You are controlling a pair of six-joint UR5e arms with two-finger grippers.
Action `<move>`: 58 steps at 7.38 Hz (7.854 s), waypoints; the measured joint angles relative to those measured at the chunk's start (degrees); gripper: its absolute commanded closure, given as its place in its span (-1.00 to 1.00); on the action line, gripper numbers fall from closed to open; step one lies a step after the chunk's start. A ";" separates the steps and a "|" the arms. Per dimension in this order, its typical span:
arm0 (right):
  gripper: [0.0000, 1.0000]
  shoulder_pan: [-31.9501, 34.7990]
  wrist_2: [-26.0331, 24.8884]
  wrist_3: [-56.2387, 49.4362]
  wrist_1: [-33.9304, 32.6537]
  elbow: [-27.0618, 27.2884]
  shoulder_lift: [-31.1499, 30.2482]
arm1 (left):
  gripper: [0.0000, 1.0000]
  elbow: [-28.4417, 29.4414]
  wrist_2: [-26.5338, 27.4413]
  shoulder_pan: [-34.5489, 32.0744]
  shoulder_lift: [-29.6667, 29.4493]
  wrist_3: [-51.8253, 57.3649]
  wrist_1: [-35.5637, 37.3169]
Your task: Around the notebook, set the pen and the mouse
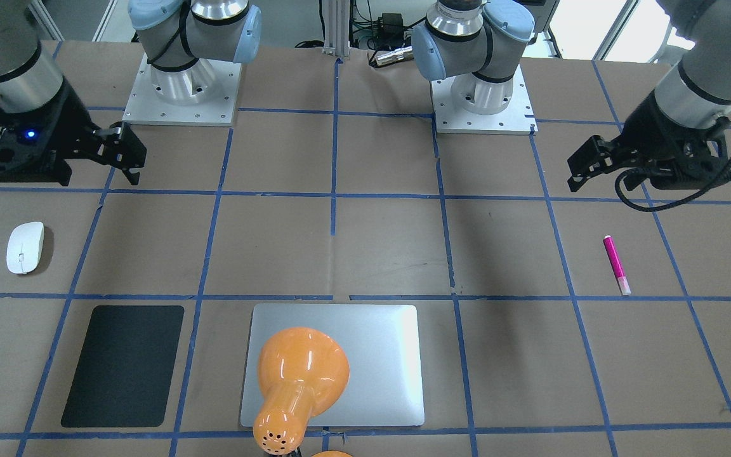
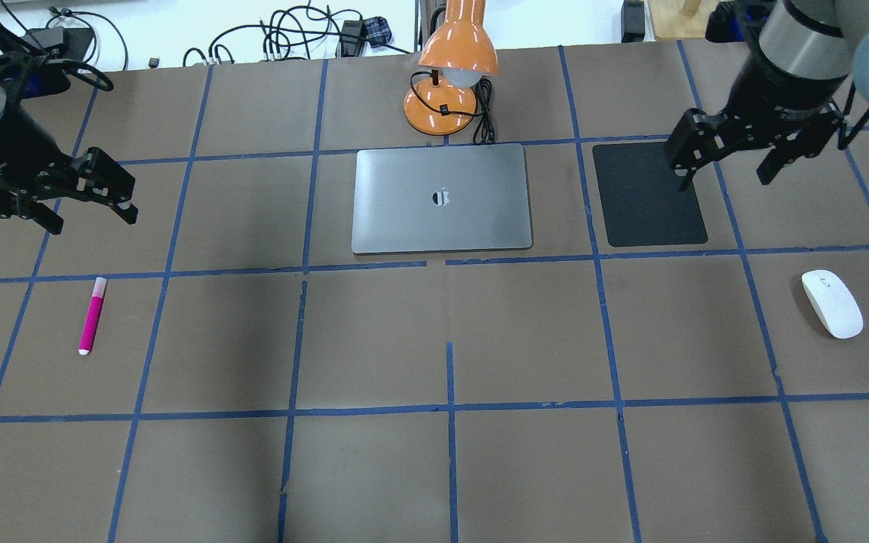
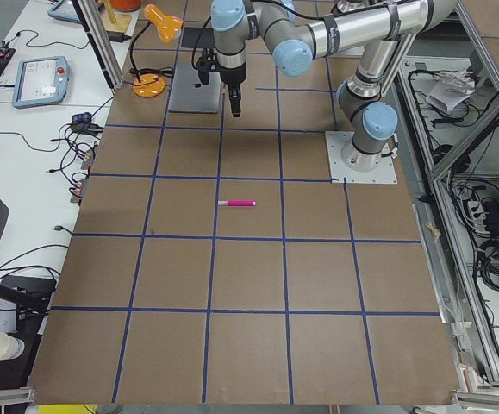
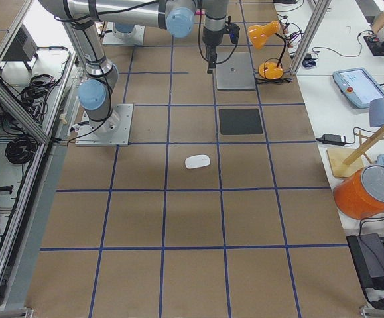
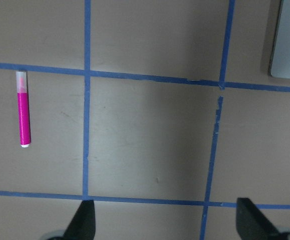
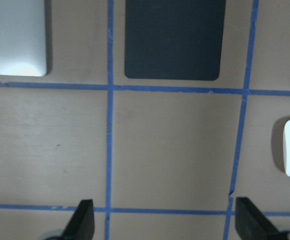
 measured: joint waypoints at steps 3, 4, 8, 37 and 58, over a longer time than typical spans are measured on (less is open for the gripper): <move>-1.00 -14.52 0.38 -21.58 -23.11 16.69 0.99 | -1.00 -0.86 0.16 8.37 -5.49 11.98 5.49; -1.00 -17.68 0.25 -25.11 -27.15 19.39 2.77 | -1.00 -1.61 0.21 10.67 -7.22 14.80 8.24; -1.00 -26.35 -0.15 -35.79 -38.86 21.40 14.41 | -1.00 -9.68 3.73 14.29 -14.06 20.01 26.74; -1.00 2.58 2.88 7.48 -24.03 -8.52 31.04 | 1.00 -9.32 3.59 5.50 -16.38 -7.01 27.46; -1.00 11.74 2.58 11.59 0.35 -6.28 3.36 | 1.00 -9.09 -5.37 -41.06 -24.93 -112.02 39.05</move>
